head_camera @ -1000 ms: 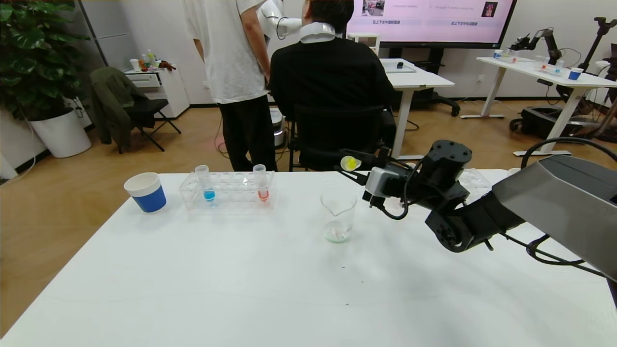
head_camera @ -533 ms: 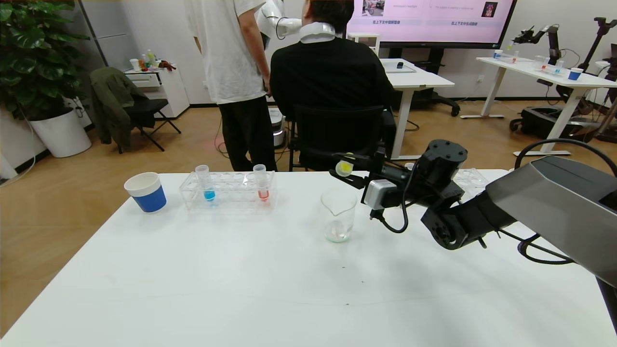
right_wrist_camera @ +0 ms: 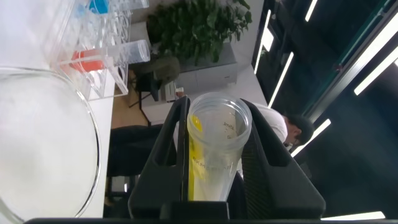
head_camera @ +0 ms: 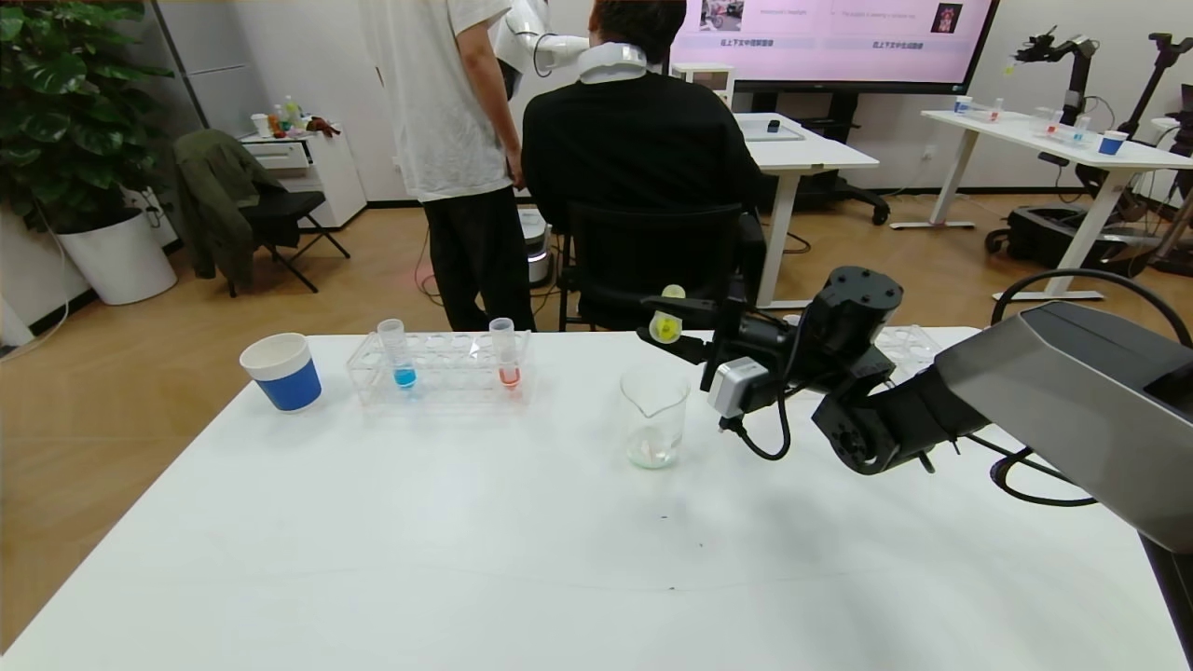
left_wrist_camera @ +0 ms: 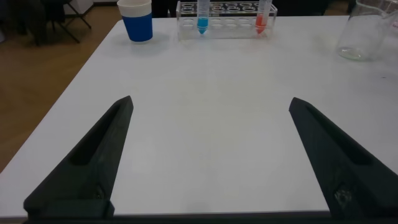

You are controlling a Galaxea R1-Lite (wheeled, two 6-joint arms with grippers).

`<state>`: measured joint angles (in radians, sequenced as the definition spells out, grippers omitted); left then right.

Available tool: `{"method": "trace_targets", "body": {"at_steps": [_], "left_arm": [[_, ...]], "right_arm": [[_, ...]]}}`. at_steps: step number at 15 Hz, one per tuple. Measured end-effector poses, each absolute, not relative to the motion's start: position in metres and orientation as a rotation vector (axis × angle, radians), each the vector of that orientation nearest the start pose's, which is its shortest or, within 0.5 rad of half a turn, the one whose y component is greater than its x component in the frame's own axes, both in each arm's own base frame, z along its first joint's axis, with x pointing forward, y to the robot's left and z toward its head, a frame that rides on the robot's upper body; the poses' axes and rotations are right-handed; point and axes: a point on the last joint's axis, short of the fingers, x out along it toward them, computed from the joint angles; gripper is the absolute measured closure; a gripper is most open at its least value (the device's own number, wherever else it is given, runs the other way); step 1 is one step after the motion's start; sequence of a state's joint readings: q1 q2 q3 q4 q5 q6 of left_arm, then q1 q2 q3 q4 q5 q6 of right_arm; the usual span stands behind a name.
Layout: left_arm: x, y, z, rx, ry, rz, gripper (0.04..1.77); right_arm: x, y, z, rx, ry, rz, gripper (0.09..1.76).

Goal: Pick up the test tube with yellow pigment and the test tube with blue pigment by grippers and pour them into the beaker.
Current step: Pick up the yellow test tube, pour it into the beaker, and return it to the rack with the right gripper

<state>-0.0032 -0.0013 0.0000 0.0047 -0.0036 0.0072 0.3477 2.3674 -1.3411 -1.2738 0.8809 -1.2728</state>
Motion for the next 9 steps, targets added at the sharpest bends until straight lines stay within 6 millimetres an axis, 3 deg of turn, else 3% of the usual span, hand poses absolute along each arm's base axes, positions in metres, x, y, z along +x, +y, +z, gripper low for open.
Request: {"method": "trace_targets", "body": {"at_steps": [9], "left_arm": [[-0.0229, 0.0, 0.0751, 0.007, 0.003, -0.007, 0.06]], "right_arm": [[0.4303, 0.1676, 0.1123, -1.231, -1.009, 0.863, 1.35]]}}
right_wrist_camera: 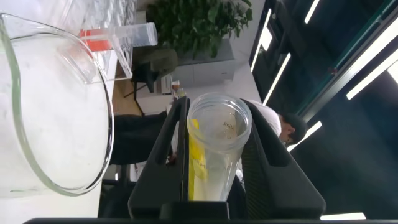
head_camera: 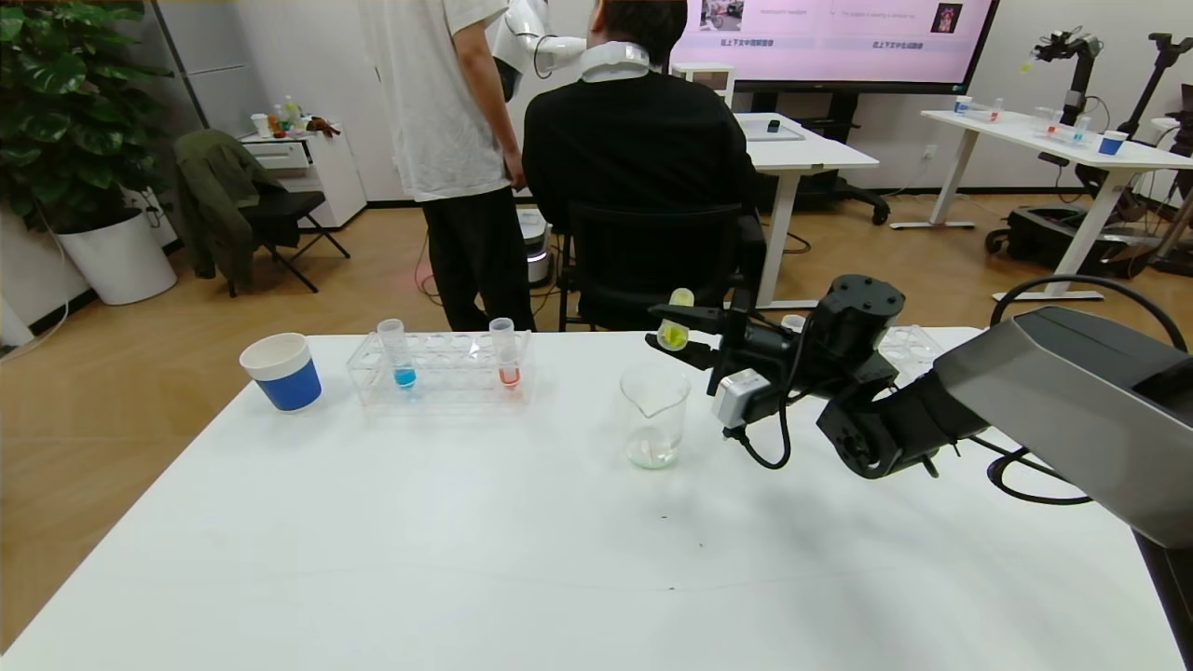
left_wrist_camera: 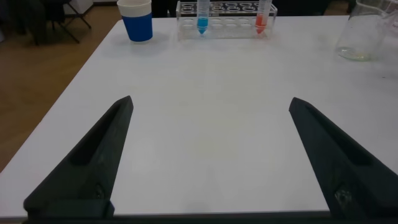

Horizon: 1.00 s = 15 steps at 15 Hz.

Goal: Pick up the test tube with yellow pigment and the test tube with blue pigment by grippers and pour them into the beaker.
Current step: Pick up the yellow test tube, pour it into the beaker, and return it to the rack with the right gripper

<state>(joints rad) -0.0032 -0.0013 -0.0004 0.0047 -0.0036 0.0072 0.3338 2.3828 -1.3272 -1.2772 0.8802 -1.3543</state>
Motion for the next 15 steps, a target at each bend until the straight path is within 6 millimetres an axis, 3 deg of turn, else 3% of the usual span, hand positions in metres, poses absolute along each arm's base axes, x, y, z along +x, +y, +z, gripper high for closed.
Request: {"method": "trace_targets", "body": {"at_steps": [15], "left_arm": [[-0.0229, 0.0, 0.075, 0.008, 0.003, -0.007, 0.06]], "right_arm": [[0.4348, 0.1668, 0.1045, -1.393, -1.099, 0.786, 1.35]]}}
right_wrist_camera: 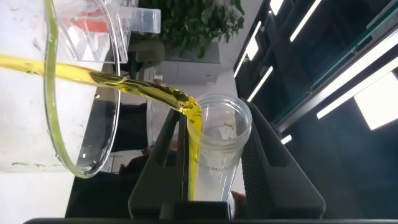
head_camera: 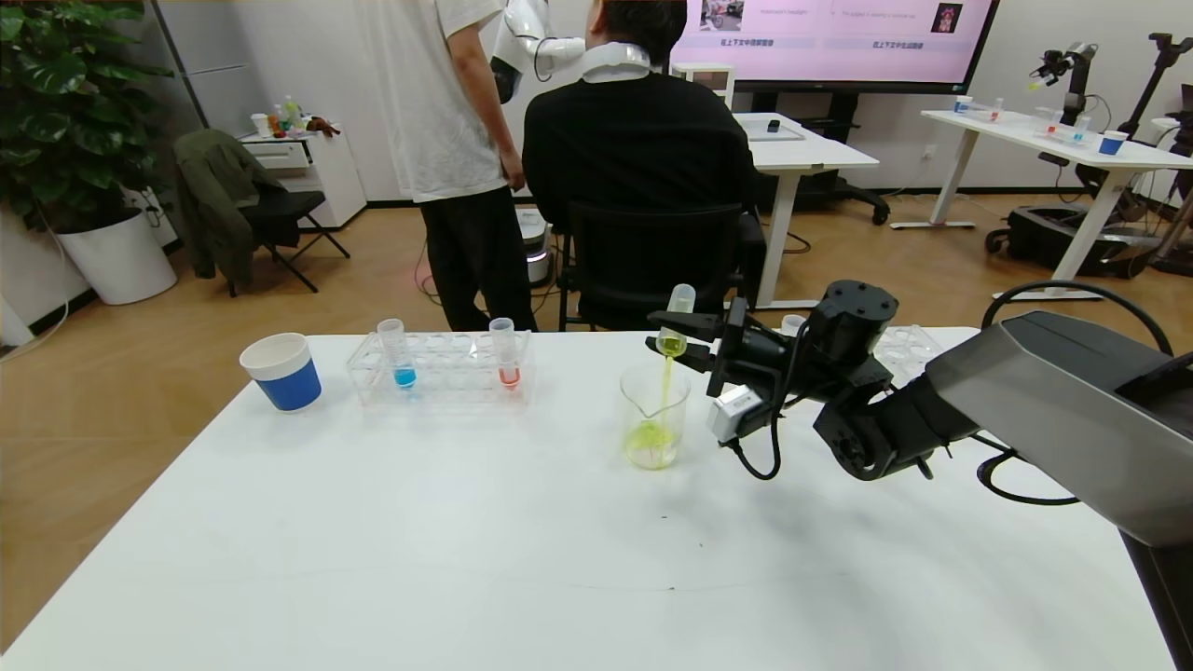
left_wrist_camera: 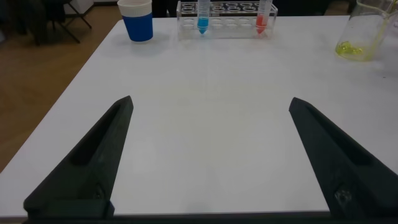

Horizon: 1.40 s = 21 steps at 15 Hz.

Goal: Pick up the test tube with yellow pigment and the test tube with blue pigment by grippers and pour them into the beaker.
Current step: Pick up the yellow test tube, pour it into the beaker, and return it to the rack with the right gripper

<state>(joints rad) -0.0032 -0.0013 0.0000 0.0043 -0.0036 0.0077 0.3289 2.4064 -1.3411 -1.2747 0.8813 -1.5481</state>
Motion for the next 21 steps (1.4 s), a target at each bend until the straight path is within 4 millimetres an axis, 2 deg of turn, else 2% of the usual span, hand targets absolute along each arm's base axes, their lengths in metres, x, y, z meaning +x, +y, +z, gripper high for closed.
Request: {"method": "trace_targets", "body": {"at_steps": [9, 14, 16, 18, 21], "left_arm": [[-0.023, 0.0, 0.075, 0.008, 0.003, -0.006, 0.06], [-0.023, 0.0, 0.075, 0.008, 0.003, -0.007, 0.06], [-0.023, 0.0, 0.075, 0.008, 0.003, -0.007, 0.06], [-0.023, 0.0, 0.075, 0.008, 0.003, -0.006, 0.06], [-0.023, 0.0, 0.075, 0.008, 0.003, -0.007, 0.06]], "right_arm": [[0.434, 0.168, 0.104, -1.487, -1.19, 0.753, 1.35], [0.432, 0.168, 0.106, -1.471, -1.179, 0.77, 1.35], [0.432, 0.167, 0.115, -1.399, -1.119, 0.812, 1.35], [0.428, 0.167, 0.132, -1.254, -1.034, 0.87, 1.35], [0.42, 0.166, 0.17, -1.016, -0.897, 0.834, 1.35]]}}
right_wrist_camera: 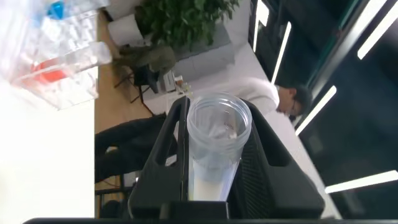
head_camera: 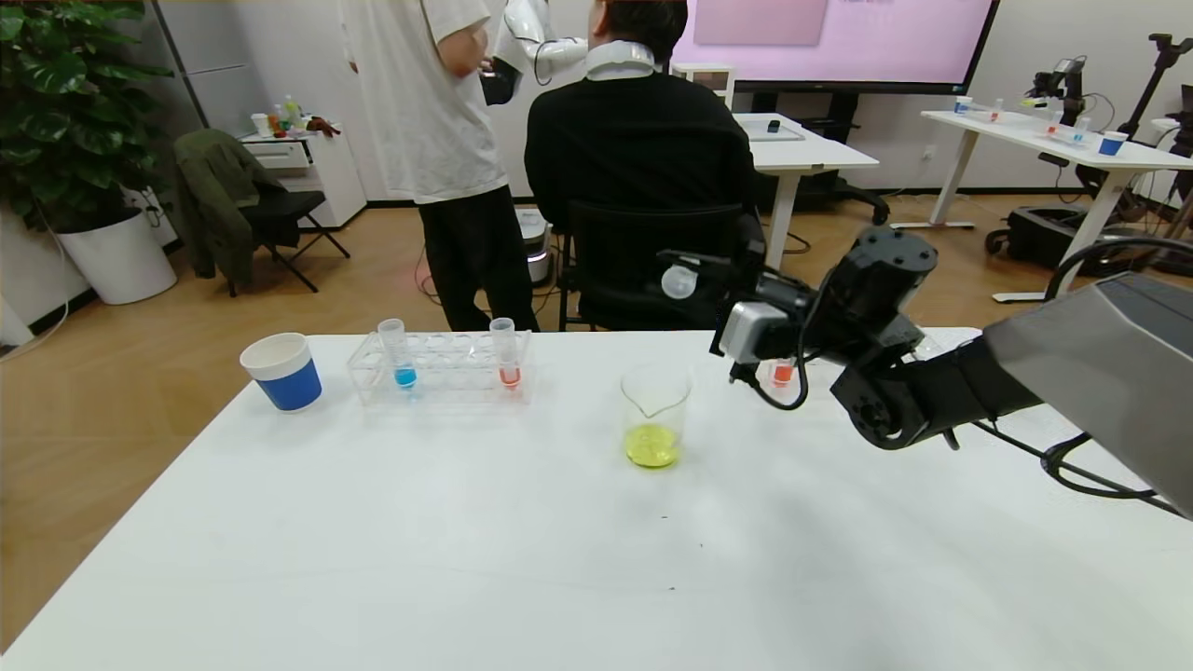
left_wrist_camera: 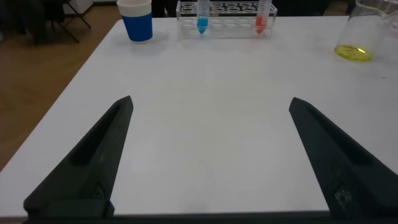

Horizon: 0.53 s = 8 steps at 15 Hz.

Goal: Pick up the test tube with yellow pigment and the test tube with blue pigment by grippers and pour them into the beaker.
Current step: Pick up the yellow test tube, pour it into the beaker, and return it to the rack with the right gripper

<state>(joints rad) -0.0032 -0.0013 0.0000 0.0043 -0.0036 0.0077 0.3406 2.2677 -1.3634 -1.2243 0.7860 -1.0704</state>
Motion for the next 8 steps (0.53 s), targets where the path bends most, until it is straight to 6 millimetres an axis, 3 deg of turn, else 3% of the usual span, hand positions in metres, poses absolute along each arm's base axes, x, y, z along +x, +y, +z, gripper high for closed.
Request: {"method": "trace_targets", "body": {"at_steps": [4, 6, 8], "left_arm": [[-0.023, 0.0, 0.075, 0.008, 0.003, -0.006, 0.06], [-0.023, 0.0, 0.075, 0.007, 0.003, -0.006, 0.06], [-0.023, 0.0, 0.075, 0.008, 0.003, -0.007, 0.06]], "right_arm": [[0.405, 0.15, 0.21, -0.717, -0.702, 0.658, 1.35], [0.391, 0.144, 0.219, -0.509, -0.567, 0.568, 1.35], [0.373, 0.14, 0.216, -0.363, -0.427, 0.537, 1.35]]}}
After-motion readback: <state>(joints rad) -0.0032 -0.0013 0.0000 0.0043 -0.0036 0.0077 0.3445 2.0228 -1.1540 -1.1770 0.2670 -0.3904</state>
